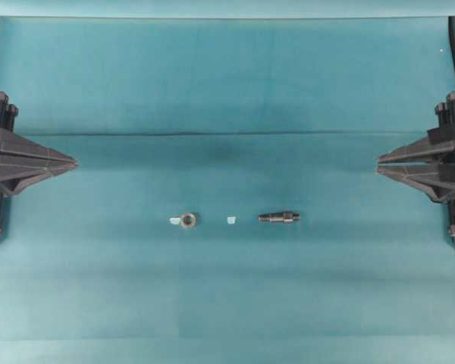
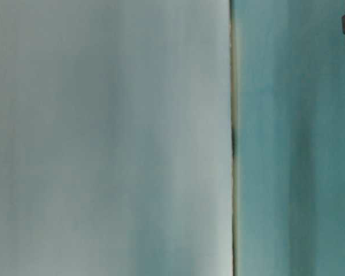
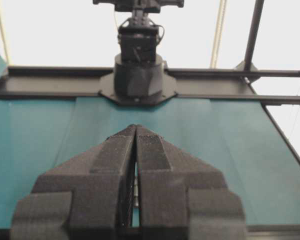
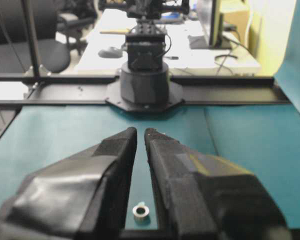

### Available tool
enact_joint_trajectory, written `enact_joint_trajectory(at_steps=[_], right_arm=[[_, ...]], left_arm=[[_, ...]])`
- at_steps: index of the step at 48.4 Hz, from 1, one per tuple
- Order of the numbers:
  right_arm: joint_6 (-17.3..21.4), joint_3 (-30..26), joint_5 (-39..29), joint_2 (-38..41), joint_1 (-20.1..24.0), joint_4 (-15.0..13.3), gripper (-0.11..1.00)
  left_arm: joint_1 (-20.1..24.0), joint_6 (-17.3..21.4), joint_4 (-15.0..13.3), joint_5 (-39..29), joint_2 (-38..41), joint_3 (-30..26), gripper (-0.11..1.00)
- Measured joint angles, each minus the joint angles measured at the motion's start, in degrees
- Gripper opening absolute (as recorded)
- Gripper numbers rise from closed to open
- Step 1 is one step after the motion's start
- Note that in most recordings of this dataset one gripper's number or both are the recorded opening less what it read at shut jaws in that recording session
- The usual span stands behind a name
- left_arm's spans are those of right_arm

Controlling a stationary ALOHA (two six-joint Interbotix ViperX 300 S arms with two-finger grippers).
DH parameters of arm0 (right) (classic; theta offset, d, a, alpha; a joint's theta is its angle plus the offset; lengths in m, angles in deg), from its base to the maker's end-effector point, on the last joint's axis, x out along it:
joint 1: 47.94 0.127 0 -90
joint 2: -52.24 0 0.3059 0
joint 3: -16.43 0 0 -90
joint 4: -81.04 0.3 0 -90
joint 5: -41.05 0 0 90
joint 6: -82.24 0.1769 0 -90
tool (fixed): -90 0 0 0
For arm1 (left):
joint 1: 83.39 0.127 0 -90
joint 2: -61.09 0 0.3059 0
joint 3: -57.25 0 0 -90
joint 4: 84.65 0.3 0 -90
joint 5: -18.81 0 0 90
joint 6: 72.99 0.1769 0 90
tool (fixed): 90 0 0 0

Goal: Insert the washer onto the shaft with both hands.
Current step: 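Move left gripper to the silver washer and right gripper to the shaft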

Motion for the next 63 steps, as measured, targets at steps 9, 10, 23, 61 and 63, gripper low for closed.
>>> enact_joint_trajectory(at_steps=[9,10,23,61,63], right_arm=[[1.7,-0.1,-1.7,0.0,-0.3,2.1,-0.09],[2.2,-0.2,-2.2,0.0,-0.4,2.3,-0.1],[8.7,-1.9,-10.5,1.3,-2.5,3.0,-0.1],[8.7,-15.9,-36.9,24.3,-2.6,1.2,-0.1],[8.3,-16.5,-37.9,25.7,-2.5,0.9,-0.1]], left_arm=[[0.6,-0.8,0.4,-7.0,2.9,-3.5,0.02],[0.6,-0.8,0.4,-7.9,3.3,-4.0,0.02],[0.6,-1.3,0.4,-15.4,11.3,-9.9,0.02],[0.7,-1.8,0.8,-43.8,38.1,-28.7,0.02],[0.7,-1.8,0.8,-45.4,39.5,-29.7,0.02]])
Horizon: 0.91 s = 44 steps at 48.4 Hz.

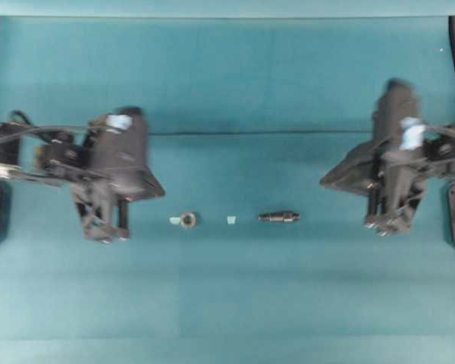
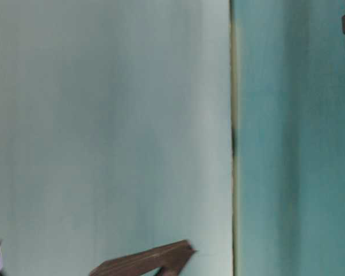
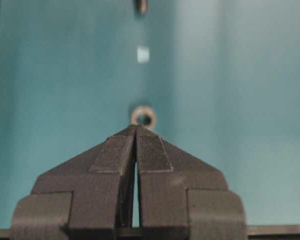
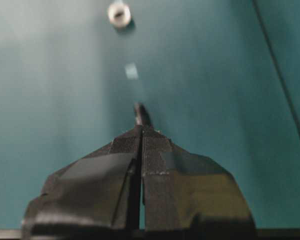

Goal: Insert the washer onto the shaft with both hands.
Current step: 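Move left gripper to the silver washer and right gripper to the shaft, then lower both grippers around the washer and the shaft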

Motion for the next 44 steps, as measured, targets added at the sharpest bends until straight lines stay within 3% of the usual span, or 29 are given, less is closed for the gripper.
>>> enact_joint_trajectory(at_steps=[9,23,44], right_arm=[[-3.0,-4.0,-5.8,6.8,0.4,-0.5,-0.1],[-9.8,-9.9,-10.6,16.3,2.5,-0.6,-0.1],[-10.6,-12.9,-10.5,24.1,3.3,-0.6,-0.1]], left_arm=[[0.0,0.0,0.1,-3.6,5.5,-3.8,0.02],[-0.9,-0.1,0.1,-3.8,12.3,-6.0,0.02],[-1.2,-0.1,0.1,0.4,17.4,-6.2,0.02]])
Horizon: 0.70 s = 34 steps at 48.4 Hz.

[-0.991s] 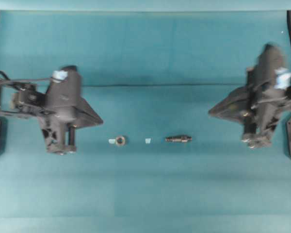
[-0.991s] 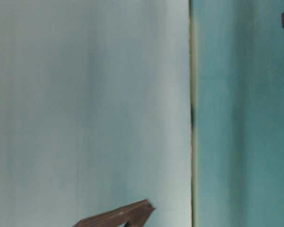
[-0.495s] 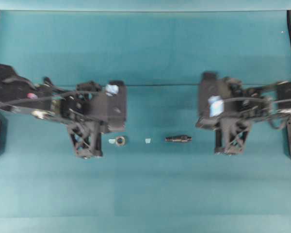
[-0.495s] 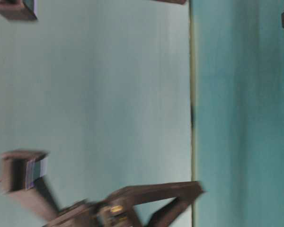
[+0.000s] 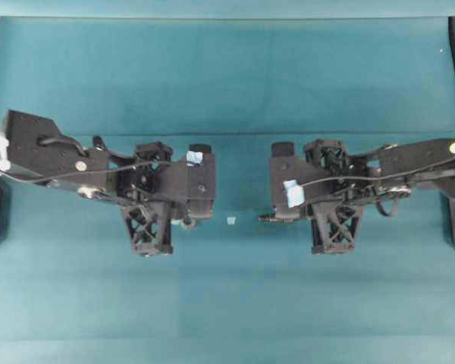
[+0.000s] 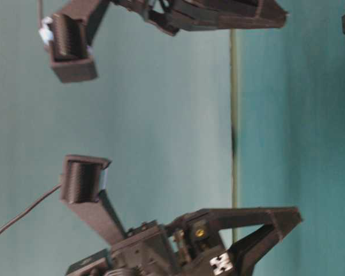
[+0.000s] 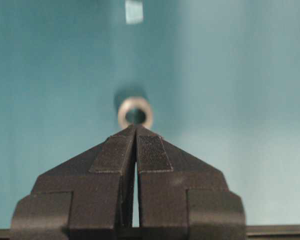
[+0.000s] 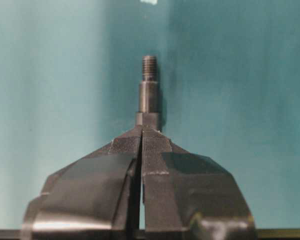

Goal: Insert the washer onto the shaft with both hands.
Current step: 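Lower both grippers around the washer and the shaft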

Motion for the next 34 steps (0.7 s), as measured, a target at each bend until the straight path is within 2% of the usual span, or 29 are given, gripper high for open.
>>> enact_joint_trajectory(at_steps=[14,21,24,27,34], right_arm=[[-0.1,0.0,1.4,1.0,0.0,0.0,-0.09],[-0.1,0.0,2.1,1.5,0.0,0.0,-0.04],[-0.2,0.0,2.3,1.8,0.0,0.0,0.03],[-0.2,0.0,2.4,2.0,-0.3,0.0,0.14],[-0.2,0.1,2.5,3.1,-1.4,0.0,0.54]], left_arm=[[0.0,0.0,0.0,1.1,0.7,0.1,0.02],[0.0,-0.1,0.0,1.9,0.8,0.1,0.05],[0.0,-0.3,0.0,2.0,0.8,0.2,0.15],[0.0,-0.4,0.0,2.1,0.8,0.2,0.31],[0.0,-1.3,0.0,2.1,0.9,0.3,0.76]])
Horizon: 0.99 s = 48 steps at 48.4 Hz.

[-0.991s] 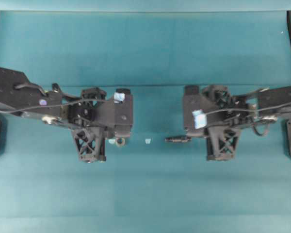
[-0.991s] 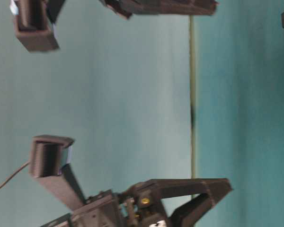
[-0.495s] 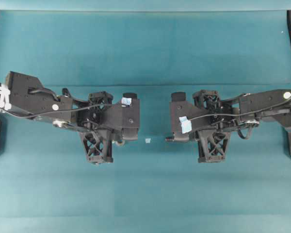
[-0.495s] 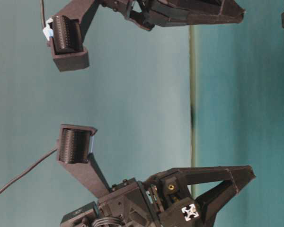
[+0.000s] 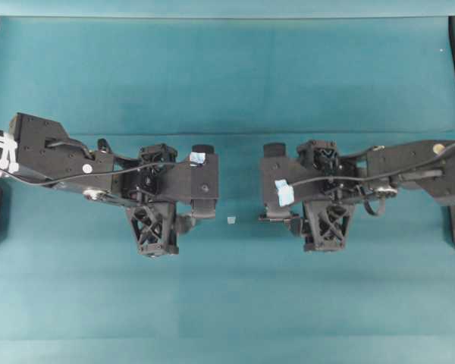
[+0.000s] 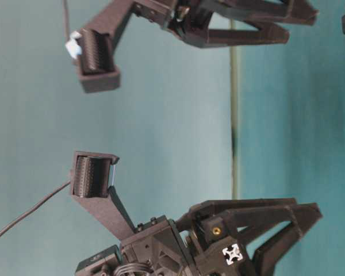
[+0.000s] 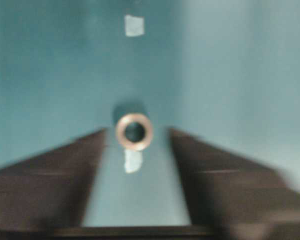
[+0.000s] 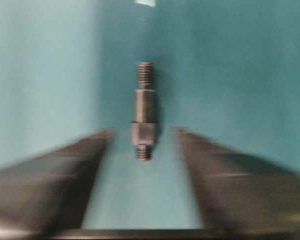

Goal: Insert the washer onto the shaft with both hands.
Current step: 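Lower both grippers around the washer and the shaft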

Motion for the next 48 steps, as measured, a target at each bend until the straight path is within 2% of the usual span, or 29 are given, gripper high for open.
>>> enact_joint_trajectory(at_steps=[3,7,15,28,48], right_arm=[[0.0,0.0,0.0,0.4,-0.4,0.0,0.72],[0.0,0.0,0.0,1.1,-0.6,0.0,0.89],[0.0,0.0,0.3,1.8,-0.7,0.0,0.82],[0.0,1.4,3.7,3.3,-0.5,0.0,0.81],[0.1,2.1,6.3,6.6,-0.4,0.0,0.81]], left_arm=[[0.0,-0.2,0.0,0.0,0.0,0.0,0.9],[-0.1,-0.4,0.1,0.0,0.0,0.0,0.86],[-0.3,-0.4,0.1,0.4,0.5,0.6,0.87],[-0.3,-0.5,0.0,4.7,2.1,3.0,0.87],[-0.4,-0.5,0.1,7.3,5.9,3.1,0.86]])
